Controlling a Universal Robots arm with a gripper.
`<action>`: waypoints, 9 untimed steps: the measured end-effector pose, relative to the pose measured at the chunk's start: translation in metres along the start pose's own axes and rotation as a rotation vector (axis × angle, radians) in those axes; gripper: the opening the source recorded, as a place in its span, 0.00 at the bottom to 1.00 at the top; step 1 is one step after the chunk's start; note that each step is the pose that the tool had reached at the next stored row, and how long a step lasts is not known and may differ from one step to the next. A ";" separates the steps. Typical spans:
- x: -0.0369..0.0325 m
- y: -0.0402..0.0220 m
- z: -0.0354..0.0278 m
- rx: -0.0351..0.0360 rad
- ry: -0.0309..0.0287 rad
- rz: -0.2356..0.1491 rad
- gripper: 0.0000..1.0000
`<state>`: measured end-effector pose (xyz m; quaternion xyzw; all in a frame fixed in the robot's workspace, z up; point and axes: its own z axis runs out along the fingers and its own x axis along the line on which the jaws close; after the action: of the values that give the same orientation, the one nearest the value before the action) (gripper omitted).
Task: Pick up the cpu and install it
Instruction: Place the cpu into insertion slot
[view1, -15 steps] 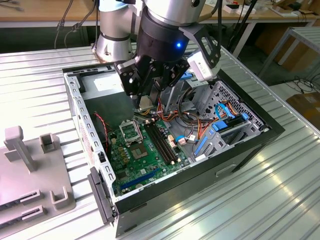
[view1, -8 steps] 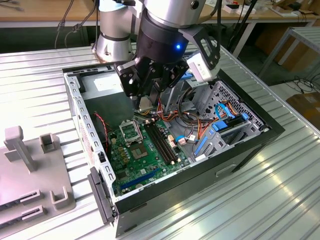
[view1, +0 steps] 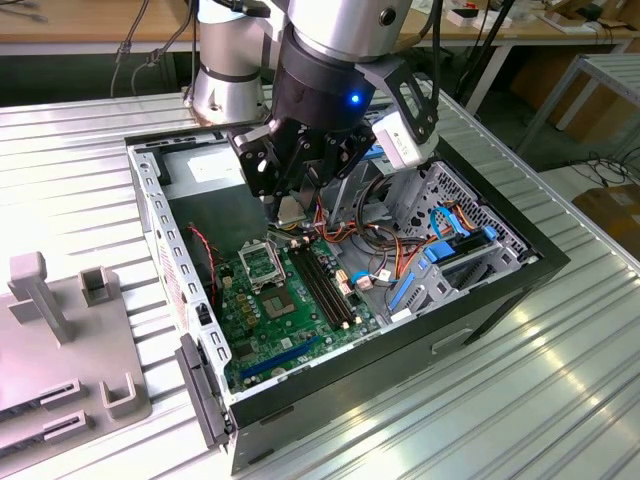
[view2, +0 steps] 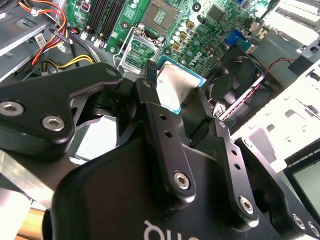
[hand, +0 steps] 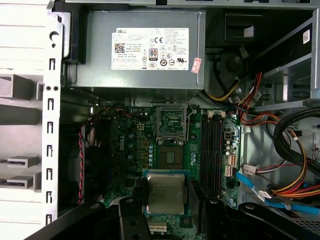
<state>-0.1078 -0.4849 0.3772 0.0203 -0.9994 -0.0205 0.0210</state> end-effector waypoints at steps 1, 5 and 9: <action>0.0000 0.0000 0.0000 0.0000 0.0000 0.000 0.45; 0.0000 0.0000 0.0004 -0.0002 -0.0001 0.000 0.45; -0.0002 -0.0002 0.0041 0.0000 0.0000 0.000 0.45</action>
<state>-0.1078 -0.4850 0.3731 0.0204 -0.9994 -0.0205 0.0210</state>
